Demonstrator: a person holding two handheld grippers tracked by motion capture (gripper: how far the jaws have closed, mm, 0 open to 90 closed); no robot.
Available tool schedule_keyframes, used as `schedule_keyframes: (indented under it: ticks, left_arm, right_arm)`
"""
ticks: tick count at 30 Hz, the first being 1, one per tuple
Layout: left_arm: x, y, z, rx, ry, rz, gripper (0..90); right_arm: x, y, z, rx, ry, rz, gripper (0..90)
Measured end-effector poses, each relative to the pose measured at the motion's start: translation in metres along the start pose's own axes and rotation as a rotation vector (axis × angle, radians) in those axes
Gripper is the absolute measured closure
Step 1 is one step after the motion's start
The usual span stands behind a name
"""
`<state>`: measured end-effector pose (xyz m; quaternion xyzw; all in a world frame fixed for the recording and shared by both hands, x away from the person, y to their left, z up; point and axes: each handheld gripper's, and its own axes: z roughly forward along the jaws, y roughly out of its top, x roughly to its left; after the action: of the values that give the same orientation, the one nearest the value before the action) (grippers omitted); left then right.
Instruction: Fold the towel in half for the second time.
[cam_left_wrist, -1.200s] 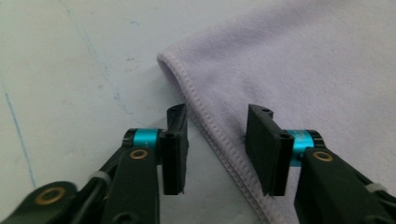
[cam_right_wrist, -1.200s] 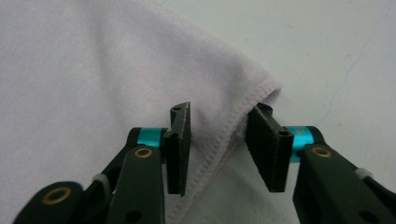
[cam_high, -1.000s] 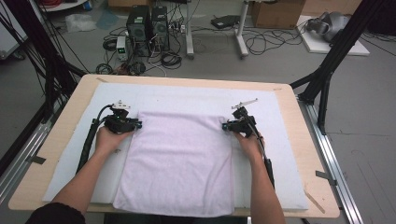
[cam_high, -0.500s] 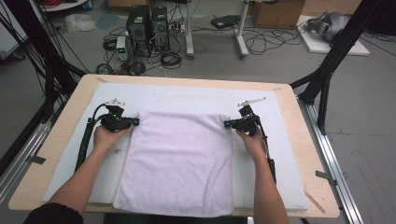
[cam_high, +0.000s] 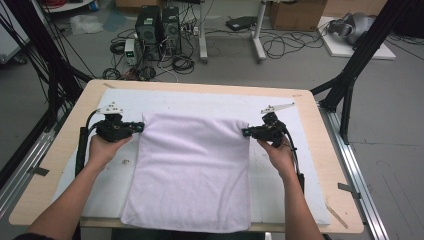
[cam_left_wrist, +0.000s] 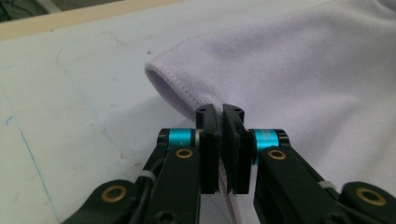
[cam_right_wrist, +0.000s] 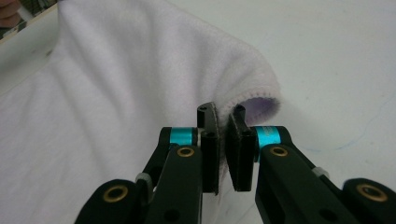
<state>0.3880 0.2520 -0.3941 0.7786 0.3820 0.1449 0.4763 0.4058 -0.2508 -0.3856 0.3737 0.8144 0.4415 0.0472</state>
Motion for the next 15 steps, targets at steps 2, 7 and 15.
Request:
schedule_keyframes:
  ticks: [2,7,15]
  left_arm:
    - [-0.006,-0.005,-0.007,-0.006,-0.013,0.016,85.0]
    - [-0.022,-0.024,-0.024,-0.002,-0.033,0.052,84.9]
    - [-0.043,-0.058,-0.042,0.032,-0.065,0.092,84.4]
  right_arm:
    - [0.008,-0.005,-0.007,-0.006,0.015,0.0,85.1]
    - [0.027,-0.022,-0.019,0.023,0.036,-0.027,84.8]
    - [0.05,-0.062,-0.022,0.077,0.067,-0.029,84.1]
